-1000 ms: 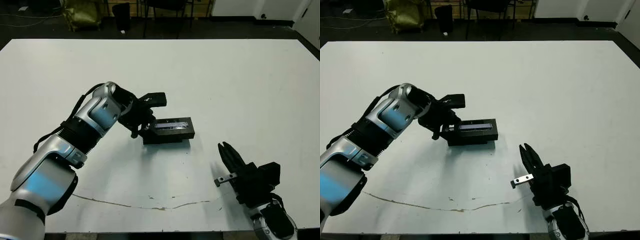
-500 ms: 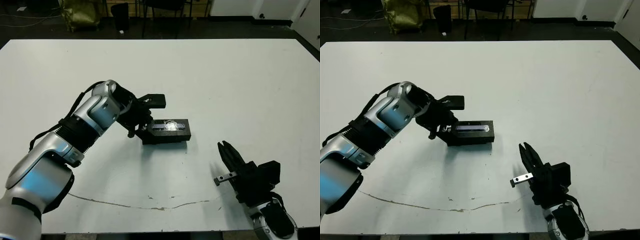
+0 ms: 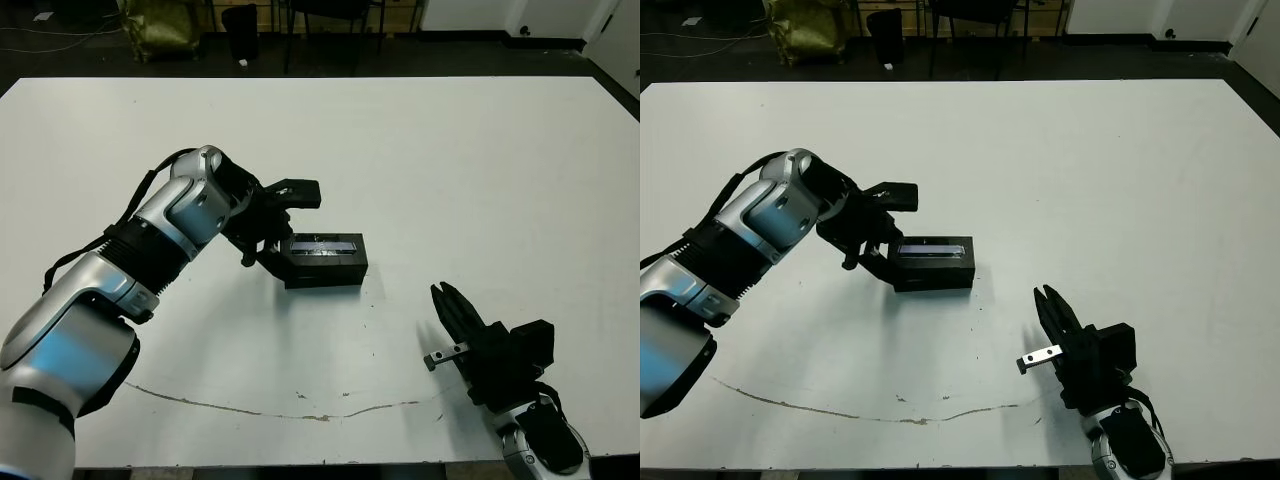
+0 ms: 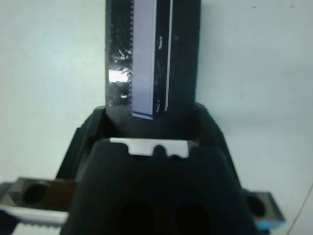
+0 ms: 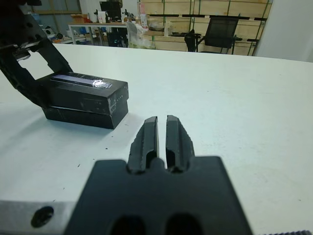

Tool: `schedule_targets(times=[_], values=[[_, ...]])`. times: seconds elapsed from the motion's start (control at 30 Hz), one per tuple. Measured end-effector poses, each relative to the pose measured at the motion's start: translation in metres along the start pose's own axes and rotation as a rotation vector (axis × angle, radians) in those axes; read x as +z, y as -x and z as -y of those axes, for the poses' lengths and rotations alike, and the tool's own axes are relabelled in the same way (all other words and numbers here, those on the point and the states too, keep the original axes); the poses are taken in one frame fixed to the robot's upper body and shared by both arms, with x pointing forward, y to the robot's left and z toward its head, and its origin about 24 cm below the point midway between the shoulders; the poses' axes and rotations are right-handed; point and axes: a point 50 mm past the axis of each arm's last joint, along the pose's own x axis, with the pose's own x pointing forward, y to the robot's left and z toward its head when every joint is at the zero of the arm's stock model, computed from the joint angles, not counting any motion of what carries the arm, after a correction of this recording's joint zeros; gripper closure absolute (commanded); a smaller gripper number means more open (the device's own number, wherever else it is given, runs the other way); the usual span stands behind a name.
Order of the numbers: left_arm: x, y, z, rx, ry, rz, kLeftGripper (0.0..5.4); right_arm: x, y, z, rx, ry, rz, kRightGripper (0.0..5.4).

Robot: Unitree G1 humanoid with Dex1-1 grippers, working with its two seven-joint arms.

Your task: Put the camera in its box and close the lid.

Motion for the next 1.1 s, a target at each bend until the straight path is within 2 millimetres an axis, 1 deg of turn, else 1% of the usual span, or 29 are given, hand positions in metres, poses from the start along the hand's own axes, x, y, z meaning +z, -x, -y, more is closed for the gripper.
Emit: schedule_targets(times=[0.13,0.9,1.1], values=[[0.003,0.005,-0.003,0.024,0.02,-0.017,3.14,0.0,0.0,-0.001,0.002,-0.006,0.0,5.4],[0.009,-0.002,0.001,0.002,0.014,-0.024,3.14,0.0,0.0,-0.006,0.005,-0.02,-0.006,5.4],[0.015,0.008,-0.003,0.029,0.044,-0.004,3.14,-0.002,0.001,-0.006,0.002,-0.015,-0.009,5.4]])
